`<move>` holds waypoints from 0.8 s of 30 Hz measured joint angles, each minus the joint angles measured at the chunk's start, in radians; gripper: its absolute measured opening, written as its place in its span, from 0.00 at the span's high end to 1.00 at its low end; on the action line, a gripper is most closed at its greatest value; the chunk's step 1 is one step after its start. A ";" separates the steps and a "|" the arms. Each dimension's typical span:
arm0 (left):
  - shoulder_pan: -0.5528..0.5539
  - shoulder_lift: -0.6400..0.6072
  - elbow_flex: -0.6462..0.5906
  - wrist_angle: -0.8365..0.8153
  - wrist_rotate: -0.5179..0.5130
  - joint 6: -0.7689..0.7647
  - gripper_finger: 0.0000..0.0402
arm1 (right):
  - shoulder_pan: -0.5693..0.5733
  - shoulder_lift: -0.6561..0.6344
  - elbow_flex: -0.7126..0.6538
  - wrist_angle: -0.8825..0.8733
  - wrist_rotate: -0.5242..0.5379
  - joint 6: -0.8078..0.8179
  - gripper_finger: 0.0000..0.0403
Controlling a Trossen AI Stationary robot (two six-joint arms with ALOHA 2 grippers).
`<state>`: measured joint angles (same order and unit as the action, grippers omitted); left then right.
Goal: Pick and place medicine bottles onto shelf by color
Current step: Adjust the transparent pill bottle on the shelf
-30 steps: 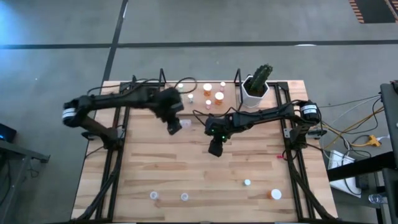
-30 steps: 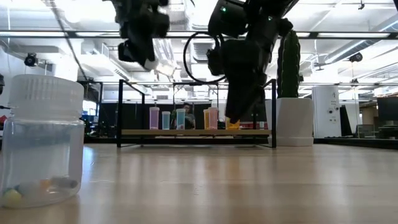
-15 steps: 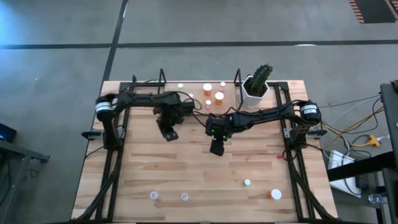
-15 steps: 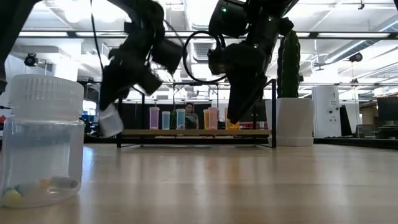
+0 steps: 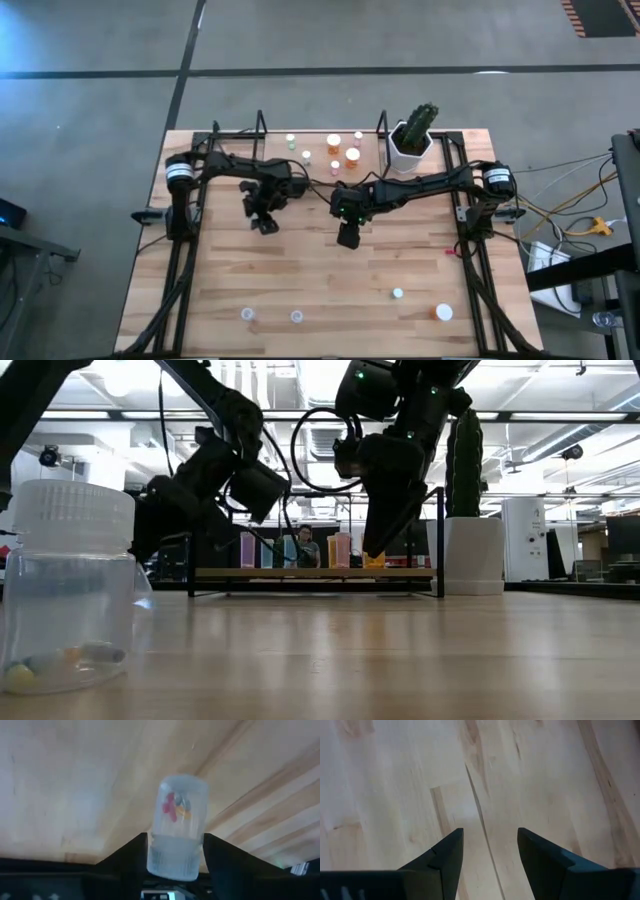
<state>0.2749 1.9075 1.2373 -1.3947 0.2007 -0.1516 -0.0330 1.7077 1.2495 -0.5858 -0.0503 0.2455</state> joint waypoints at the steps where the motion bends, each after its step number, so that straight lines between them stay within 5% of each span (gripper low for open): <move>1: 0.000 -0.003 0.002 0.001 0.000 0.000 0.56 | 0.000 0.000 0.000 0.000 0.000 -0.001 0.56; 12: -0.001 -0.104 0.016 0.016 0.027 0.001 0.55 | 0.000 0.000 0.000 0.001 0.000 -0.011 0.56; 19: -0.002 -0.343 -0.103 0.016 0.033 -0.051 0.54 | 0.000 0.000 0.000 0.000 0.000 -0.017 0.56; 24: -0.003 -0.509 -0.218 0.015 0.052 0.009 0.45 | 0.000 0.000 0.000 0.022 0.020 -0.042 0.56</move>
<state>0.2722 1.3989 1.0196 -1.3796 0.2527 -0.1425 -0.0330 1.7077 1.2495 -0.5633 -0.0303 0.2031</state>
